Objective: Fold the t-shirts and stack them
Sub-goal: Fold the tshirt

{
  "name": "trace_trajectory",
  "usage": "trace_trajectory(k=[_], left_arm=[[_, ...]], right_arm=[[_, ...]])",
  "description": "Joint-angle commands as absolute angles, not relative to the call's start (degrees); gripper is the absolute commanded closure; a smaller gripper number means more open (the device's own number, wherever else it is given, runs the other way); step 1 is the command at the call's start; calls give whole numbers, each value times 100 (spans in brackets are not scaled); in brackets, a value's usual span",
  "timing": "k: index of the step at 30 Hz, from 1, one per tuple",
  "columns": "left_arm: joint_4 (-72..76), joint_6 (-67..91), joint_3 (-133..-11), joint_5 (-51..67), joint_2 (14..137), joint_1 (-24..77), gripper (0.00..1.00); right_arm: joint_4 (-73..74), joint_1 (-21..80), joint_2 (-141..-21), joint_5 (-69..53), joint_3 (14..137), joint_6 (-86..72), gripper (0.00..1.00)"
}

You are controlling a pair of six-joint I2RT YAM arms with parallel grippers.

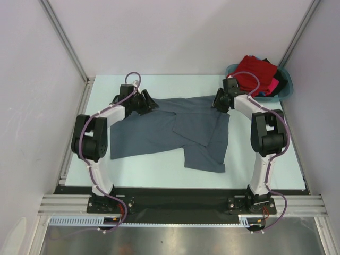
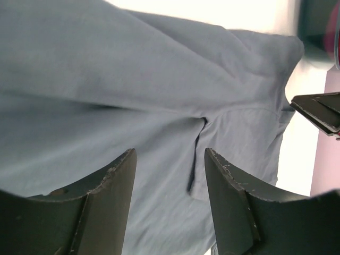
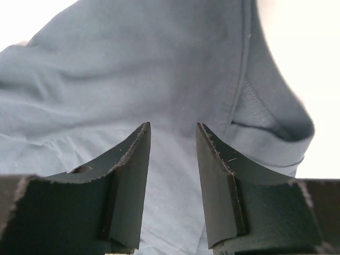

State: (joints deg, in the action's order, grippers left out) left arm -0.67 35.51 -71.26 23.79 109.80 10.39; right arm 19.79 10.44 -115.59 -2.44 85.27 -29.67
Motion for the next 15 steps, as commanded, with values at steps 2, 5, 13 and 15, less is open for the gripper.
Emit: trace_trajectory(k=[2, 5, 13, 15], left_arm=[[61, 3498, -7514, 2628, 11240, 1125, 40], [44, 3489, -7672, 2698, 11407, 1143, 40], [-1731, 2813, -7542, 398, 10663, 1318, 40], [-1679, 2786, -7287, 124, 10399, 1318, 39]], right_arm=[[2039, 949, -11593, -80, 8842, -2778, 55], [2345, 932, -11628, 184, 9052, -2725, 55], [2602, 949, -11075, 280, 8430, -2584, 54], [2505, 914, -10890, 308, 8131, -2584, 53]])
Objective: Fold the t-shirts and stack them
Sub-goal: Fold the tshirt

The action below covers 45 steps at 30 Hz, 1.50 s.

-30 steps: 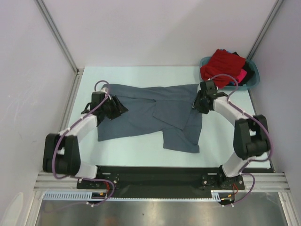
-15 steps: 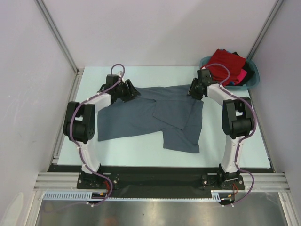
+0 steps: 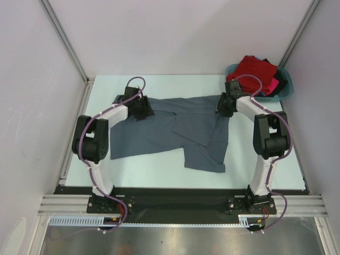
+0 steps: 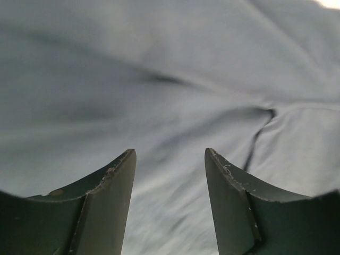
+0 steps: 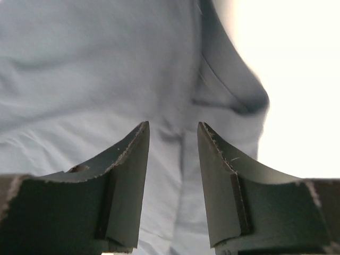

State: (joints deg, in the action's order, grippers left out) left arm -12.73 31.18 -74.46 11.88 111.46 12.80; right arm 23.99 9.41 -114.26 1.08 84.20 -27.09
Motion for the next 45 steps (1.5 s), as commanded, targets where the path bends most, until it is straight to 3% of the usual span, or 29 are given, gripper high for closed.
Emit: trace_trajectory(k=[1, 8, 15, 45], left_arm=[[-1714, 2804, -7121, 10, 10189, 1318, 39], [-1451, 2813, -6495, -9, 9606, 1318, 37], [-1055, 3041, -6819, 1274, 10177, 1362, 38], [-1301, 2892, -7348, 1310, 10723, 1406, 38]], right_arm=[[2557, 879, -10829, 290, 8104, -2593, 54], [2566, 888, -10459, 97, 7638, -2593, 53], [2338, 853, -10819, -333, 7664, -2689, 54], [2066, 721, -12050, -642, 8737, -2681, 55]])
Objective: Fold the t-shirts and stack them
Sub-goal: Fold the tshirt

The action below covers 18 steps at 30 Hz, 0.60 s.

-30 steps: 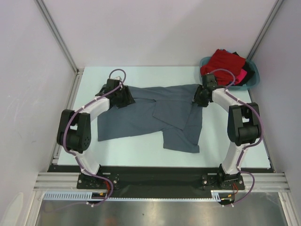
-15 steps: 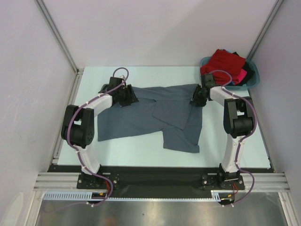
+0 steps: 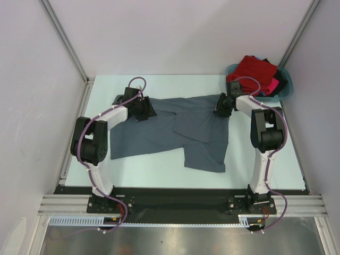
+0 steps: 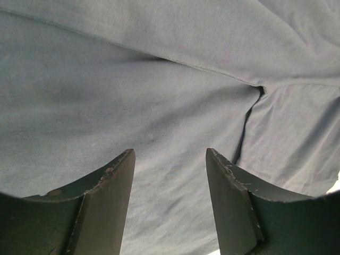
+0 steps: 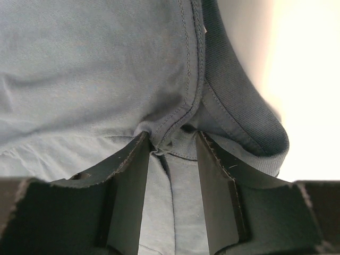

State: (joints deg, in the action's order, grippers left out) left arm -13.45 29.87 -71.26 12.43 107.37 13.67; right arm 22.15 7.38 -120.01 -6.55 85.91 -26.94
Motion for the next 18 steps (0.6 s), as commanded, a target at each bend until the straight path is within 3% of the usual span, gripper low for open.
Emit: trace_trajectory(k=[1, 18], left_arm=[[-1309, 2883, -7348, 1310, 10714, 1406, 38], [-1345, 2883, -7339, 1318, 10731, 1406, 39]], right_arm=[[2065, 721, -12024, -642, 8719, -2681, 55], [1749, 694, -11847, -606, 8595, -2768, 54]])
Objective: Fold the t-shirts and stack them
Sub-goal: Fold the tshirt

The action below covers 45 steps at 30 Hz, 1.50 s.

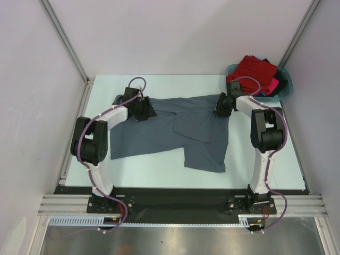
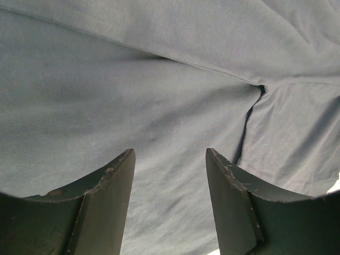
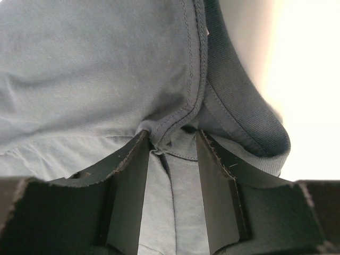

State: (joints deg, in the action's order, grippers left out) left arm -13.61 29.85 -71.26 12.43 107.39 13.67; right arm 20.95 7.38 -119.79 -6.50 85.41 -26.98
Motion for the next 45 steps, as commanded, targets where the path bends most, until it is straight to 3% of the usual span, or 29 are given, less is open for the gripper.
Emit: trace_trajectory(k=[1, 29, 34, 45], left_arm=[[-1336, 2883, -7321, 1318, 10723, 1406, 39], [-1494, 2751, -7181, 879, 10450, 1389, 38], [-1600, 2707, -6935, 238, 10144, 1397, 37], [-1608, 2663, -6882, 387, 10098, 1371, 36]], right_arm=[[1758, 694, -11917, -615, 8639, -2803, 54], [1802, 598, -11847, -562, 8877, -2663, 54], [1864, 580, -11585, -326, 8719, -2576, 53], [1898, 492, -12085, -923, 9000, -2839, 53]])
